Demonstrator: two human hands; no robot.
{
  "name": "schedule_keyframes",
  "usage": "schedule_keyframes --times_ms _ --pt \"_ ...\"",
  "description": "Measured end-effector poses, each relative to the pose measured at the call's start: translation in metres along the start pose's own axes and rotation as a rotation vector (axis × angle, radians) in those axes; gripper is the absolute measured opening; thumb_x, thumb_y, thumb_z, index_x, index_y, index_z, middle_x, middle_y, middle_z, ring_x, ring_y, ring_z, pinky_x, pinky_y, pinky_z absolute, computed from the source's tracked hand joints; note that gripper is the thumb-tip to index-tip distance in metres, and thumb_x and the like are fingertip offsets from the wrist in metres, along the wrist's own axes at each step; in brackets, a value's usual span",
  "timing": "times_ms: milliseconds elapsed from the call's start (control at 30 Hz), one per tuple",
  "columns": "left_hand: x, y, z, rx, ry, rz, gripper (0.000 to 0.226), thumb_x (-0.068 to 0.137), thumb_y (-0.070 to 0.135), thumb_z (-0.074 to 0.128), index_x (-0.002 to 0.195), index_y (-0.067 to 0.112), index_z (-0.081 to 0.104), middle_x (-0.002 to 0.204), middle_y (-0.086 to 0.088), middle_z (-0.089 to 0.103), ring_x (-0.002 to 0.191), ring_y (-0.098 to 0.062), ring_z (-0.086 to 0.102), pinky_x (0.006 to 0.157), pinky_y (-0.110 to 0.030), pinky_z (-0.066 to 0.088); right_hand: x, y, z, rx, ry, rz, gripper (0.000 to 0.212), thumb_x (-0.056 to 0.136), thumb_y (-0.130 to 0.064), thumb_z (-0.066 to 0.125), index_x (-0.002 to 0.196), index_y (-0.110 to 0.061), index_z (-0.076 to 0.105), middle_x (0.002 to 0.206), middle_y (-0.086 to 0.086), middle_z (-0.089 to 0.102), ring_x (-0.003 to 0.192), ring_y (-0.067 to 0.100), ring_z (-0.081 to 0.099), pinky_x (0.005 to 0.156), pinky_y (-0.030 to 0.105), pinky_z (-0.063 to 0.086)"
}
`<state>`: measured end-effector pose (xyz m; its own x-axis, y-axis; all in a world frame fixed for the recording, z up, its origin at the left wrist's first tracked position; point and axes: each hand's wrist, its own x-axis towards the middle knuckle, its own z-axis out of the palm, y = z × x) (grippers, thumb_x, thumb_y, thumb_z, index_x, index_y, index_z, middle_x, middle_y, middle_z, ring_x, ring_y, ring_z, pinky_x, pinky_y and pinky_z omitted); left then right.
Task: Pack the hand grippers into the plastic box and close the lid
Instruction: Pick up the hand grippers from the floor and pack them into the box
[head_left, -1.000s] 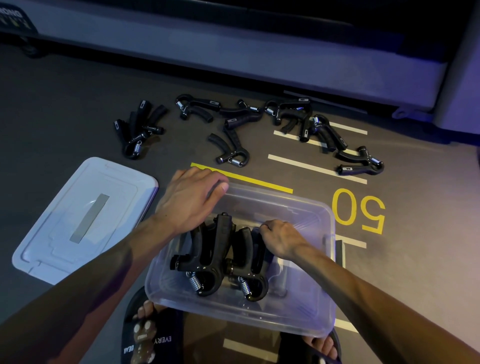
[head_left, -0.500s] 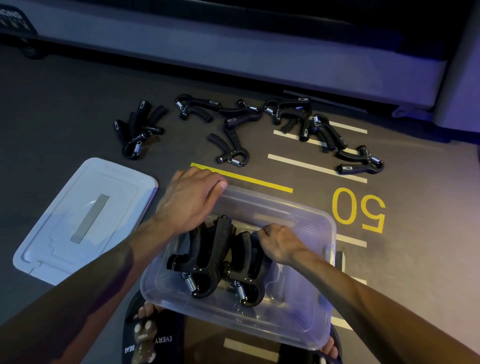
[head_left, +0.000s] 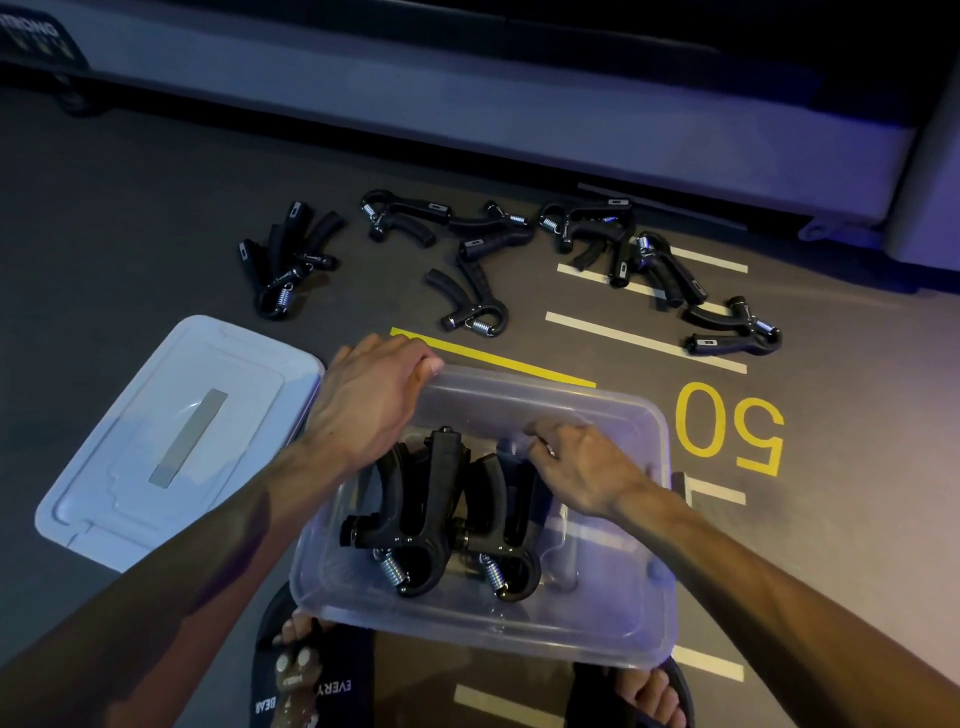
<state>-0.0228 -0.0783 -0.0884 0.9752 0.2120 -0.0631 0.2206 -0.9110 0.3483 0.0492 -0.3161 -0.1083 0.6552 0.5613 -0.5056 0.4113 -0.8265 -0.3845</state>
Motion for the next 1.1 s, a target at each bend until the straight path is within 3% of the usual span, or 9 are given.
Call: schedule_keyframes --times_ms 100,200,300,400,533,733,833,933,1100 --pt "0.004 -0.011 -0.003 -0.075 -0.019 0.021 0.046 0.102 0.055 0.024 0.097 0.027 0.060 0.094 0.007 0.063 0.087 -0.025 0.052 0.082 -0.042 0.044 -0.008 -0.021 -0.036 0.037 -0.066 -0.104 0.029 0.101 -0.034 0.047 0.115 -0.020 0.068 0.115 0.008 0.071 0.106 0.027 0.064 0.088 0.035 0.051" --pt "0.012 -0.027 -0.005 -0.271 -0.071 0.050 0.050 0.101 0.060 0.025 0.089 0.025 0.058 0.082 0.007 0.062 0.083 -0.023 0.057 0.080 -0.045 0.048 -0.002 -0.046 -0.085 0.469 -0.139 -0.192 0.016 0.100 -0.022 0.055 0.095 -0.021 0.070 0.095 0.008 0.075 0.072 0.019 0.067 0.066 0.029 0.054" --pt "0.021 -0.035 -0.004 -0.457 -0.124 0.003 0.046 0.103 0.057 0.032 0.091 0.028 0.066 0.086 0.005 0.068 0.088 -0.018 0.064 0.083 -0.044 0.050 0.054 -0.052 -0.117 0.509 0.035 -0.190 0.017 0.098 -0.011 0.055 0.091 -0.015 0.069 0.088 0.011 0.076 0.058 0.019 0.066 0.052 0.021 0.051" --pt "0.027 -0.035 -0.002 -0.609 -0.142 -0.040 0.042 0.103 0.052 0.037 0.093 0.029 0.070 0.091 0.011 0.071 0.092 -0.010 0.067 0.090 -0.041 0.052 0.134 -0.040 -0.112 0.157 0.167 -0.119 0.018 0.091 -0.014 0.057 0.091 -0.017 0.075 0.088 0.005 0.076 0.075 0.019 0.069 0.069 0.024 0.054" --pt "0.030 -0.038 0.002 -0.691 -0.145 -0.085 0.046 0.098 0.059 0.035 0.095 0.030 0.071 0.087 0.012 0.072 0.090 -0.007 0.068 0.088 -0.036 0.052 0.214 -0.015 -0.071 -0.035 0.097 0.086 0.010 0.082 -0.027 0.061 0.074 -0.020 0.059 0.091 0.005 0.064 0.093 0.028 0.062 0.079 0.030 0.048" --pt "0.031 -0.039 0.002 -0.701 -0.182 -0.105 0.044 0.099 0.058 0.035 0.097 0.030 0.069 0.085 0.013 0.070 0.088 -0.005 0.067 0.085 -0.031 0.052 0.250 -0.009 -0.045 -0.084 0.148 0.126 0.039 0.082 -0.032 0.070 0.115 -0.013 0.064 0.120 0.015 0.064 0.112 0.035 0.061 0.092 0.037 0.051" --pt "0.031 -0.039 0.000 -0.688 -0.182 -0.116 0.042 0.100 0.057 0.036 0.097 0.032 0.069 0.086 0.011 0.070 0.089 -0.007 0.067 0.087 -0.034 0.052 0.248 -0.011 -0.044 -0.015 0.138 0.116 0.035 0.079 -0.024 0.072 0.108 -0.007 0.064 0.110 0.018 0.067 0.102 0.035 0.066 0.087 0.037 0.055" --pt "0.028 -0.036 -0.004 -0.684 -0.166 -0.122 0.037 0.103 0.050 0.040 0.096 0.030 0.070 0.088 0.013 0.071 0.092 -0.005 0.067 0.085 -0.030 0.051 0.226 -0.019 -0.059 0.277 0.040 0.186 0.018 0.079 -0.016 0.069 0.092 -0.004 0.065 0.069 0.013 0.073 0.069 0.030 0.075 0.067 0.038 0.063" --pt "0.025 -0.029 -0.023 -0.597 0.023 -0.098 0.019 0.103 0.038 0.053 0.100 0.030 0.070 0.095 0.014 0.071 0.093 -0.008 0.065 0.083 -0.028 0.049 0.147 -0.036 -0.094 0.526 0.048 0.113 0.012 0.081 -0.011 0.074 0.076 -0.004 0.065 0.062 0.014 0.071 0.064 0.032 0.073 0.075 0.054 0.061"
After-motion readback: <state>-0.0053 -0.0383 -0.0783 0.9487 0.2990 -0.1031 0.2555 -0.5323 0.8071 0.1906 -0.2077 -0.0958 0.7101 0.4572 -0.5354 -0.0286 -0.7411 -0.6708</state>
